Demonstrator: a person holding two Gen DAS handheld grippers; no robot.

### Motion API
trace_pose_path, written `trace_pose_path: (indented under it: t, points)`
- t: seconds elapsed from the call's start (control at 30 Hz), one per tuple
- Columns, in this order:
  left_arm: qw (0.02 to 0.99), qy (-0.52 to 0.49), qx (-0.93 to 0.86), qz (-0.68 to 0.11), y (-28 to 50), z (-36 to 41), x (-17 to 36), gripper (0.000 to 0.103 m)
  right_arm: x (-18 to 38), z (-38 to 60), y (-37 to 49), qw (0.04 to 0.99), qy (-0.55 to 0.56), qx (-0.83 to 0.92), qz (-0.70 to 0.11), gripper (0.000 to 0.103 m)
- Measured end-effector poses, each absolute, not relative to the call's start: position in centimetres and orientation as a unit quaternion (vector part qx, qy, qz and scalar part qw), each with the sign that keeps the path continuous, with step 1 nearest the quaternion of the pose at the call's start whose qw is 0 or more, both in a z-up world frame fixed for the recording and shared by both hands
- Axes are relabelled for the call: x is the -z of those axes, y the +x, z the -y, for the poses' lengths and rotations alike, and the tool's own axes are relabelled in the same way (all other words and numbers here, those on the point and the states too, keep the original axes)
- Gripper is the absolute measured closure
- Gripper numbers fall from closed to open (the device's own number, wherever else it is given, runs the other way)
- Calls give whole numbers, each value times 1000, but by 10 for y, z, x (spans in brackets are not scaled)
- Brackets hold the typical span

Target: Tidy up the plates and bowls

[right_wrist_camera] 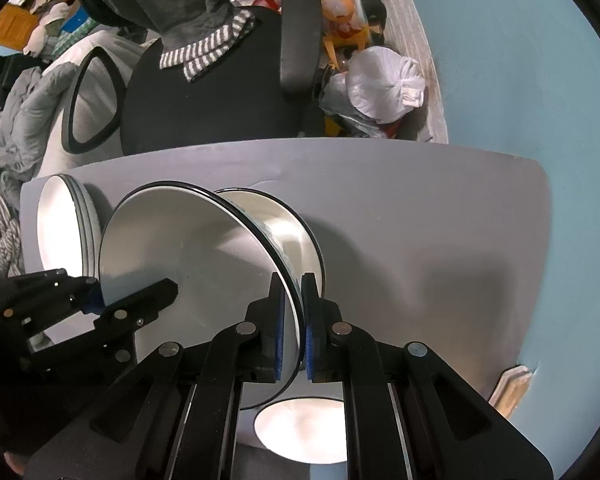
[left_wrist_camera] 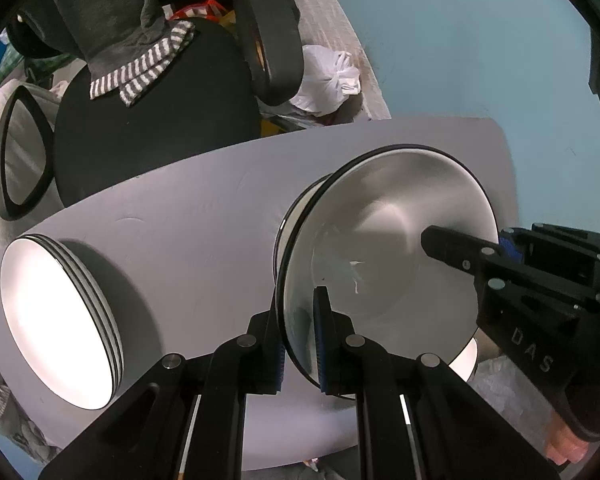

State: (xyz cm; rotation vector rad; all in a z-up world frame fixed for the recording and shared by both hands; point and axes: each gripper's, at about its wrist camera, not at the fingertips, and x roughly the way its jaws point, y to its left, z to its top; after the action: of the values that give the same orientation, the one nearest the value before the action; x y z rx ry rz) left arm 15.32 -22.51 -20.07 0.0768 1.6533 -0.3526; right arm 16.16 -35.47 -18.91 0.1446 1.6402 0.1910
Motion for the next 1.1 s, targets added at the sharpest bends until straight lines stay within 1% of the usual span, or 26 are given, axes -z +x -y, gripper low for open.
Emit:
trace_pose_path:
  t: [0.33,0.43,0.67,0.73,0.77,0.87,0.9,0.93,1.0,1.07,1.1]
  points:
    - [655,36,146,-741,155,222,215,92,200,348,164,668,42,-83,-738,95]
    - [656,40,151,-739,155,225,214,91,202,349,165,670,18,-65,-739,93]
    - [658,59,155,-735,159,228,212,91,200,358,168,668,38,-68,-740,93]
    - [660,65,149,-734,159,227,211,88,199,358,168,670,37,-67,-739,93]
    - [662,67,147,-732,159,226,210,85,198,357,167,670,36,-67,-738,93]
    - [672,66,144,-723,157,221,204,69,197,357,165,672,35,-66,-736,91]
    - [677,67,143,-719,155,219,201,66,196,356,164,673,34,-65,-736,88]
    - [680,68,145,-716,154,218,198,66,195,356,162,675,33,-64,-734,81]
    - [681,71,150,-713,150,217,194,66,192,355,160,680,27,-60,-730,72]
    - [683,74,153,-710,146,215,191,65,189,354,156,685,18,-55,-727,72]
    - [685,76,154,-708,144,215,189,62,188,354,155,686,16,-54,-725,71]
